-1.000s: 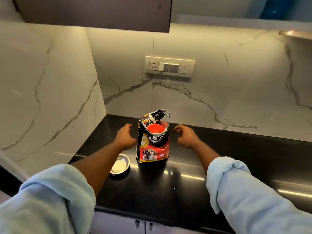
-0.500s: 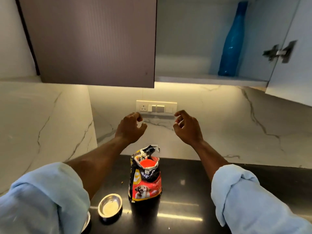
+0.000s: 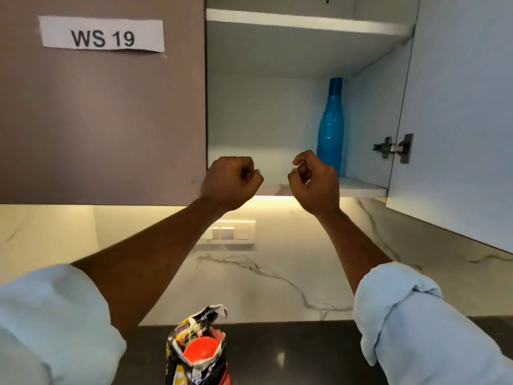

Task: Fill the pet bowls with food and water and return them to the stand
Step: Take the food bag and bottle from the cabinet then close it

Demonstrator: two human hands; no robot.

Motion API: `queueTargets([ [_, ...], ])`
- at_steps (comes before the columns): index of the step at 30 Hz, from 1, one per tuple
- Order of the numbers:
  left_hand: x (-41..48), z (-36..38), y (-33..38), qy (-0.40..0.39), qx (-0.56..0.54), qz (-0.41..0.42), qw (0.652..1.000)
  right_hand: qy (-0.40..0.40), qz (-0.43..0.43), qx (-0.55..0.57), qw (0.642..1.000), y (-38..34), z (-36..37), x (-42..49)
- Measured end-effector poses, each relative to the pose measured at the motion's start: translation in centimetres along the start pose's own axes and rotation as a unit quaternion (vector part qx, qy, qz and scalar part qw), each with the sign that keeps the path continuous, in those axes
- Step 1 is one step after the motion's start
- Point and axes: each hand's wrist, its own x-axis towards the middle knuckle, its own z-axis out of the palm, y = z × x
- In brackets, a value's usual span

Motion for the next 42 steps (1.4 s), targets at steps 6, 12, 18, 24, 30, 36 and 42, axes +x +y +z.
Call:
queueTargets([
  [6, 5.1, 3.5, 0.5, -0.016, -0.031, 0.016, 0.999, 0.026, 0.003, -0.031, 0.999, 4.2, -1.4, 5.2],
  [12, 7.8, 8.8, 1.9, -0.102, -0.014, -0.084, 0.991, -0.029, 0.157, -0.097, 0.982, 10.9, -0.6, 8.1],
  [18, 8.7, 11.9, 1.5, -0.185, 0.014, -0.132, 0.974, -0.082, 0.253, -0.16, 0.951, 15.5, 0.1, 10.9],
  [24, 9.0, 12.7, 0.5, -0.203, 0.031, -0.126, 0.97, -0.103, 0.371, -0.051, 0.922, 17.8, 1.4, 12.9],
  [30, 8.8, 12.9, 0.2, -0.187, 0.032, -0.114, 0.975, -0.117, 0.448, 0.002, 0.886, 18.6, 2.7, 14.0],
  [36, 8.5, 12.7, 0.3, -0.165, 0.036, -0.107, 0.98, -0.118, 0.404, -0.021, 0.907, 19.2, 3.3, 13.1],
  [42, 7.8, 11.4, 1.2, -0.146, 0.029, -0.139, 0.979, -0.114, 0.396, -0.021, 0.911, 17.1, 1.5, 12.2],
])
